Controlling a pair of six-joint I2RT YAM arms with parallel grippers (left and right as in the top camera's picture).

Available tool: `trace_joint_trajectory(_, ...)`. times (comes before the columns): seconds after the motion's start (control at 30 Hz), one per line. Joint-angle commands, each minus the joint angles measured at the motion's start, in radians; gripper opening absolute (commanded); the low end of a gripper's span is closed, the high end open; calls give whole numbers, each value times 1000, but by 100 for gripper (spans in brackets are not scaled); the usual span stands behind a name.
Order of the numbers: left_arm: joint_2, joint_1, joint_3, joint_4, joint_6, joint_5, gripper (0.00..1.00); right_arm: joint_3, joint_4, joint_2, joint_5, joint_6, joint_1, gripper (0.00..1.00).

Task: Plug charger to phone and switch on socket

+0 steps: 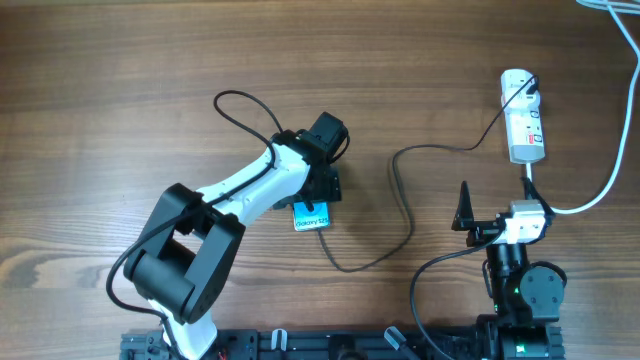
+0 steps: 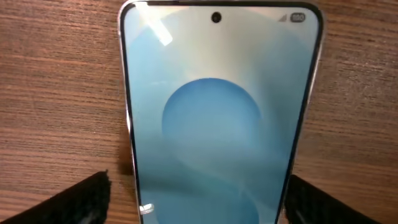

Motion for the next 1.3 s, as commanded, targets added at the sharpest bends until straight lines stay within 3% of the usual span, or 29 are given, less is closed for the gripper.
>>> trace_joint_trajectory(0.0,19,-1,-11,5,-10,14,96,-1,4,-8,17,13,5,100)
trace_joint_trajectory(0.37,40,-5,-12,15,-10,28,97,-1,4,-8,17,13,5,100)
trace_joint_trajectory(0.57,75,-5,-12,7,-10,47,87,-1,4,-8,17,13,5,100)
trace_joint_trajectory(0.87,74,-5,-8,7,-10,47,79,-1,4,-8,17,13,5,100)
trace_joint_trajectory(1.27,-26,27,4,6,-8,47,78,-1,4,-8,17,13,5,100)
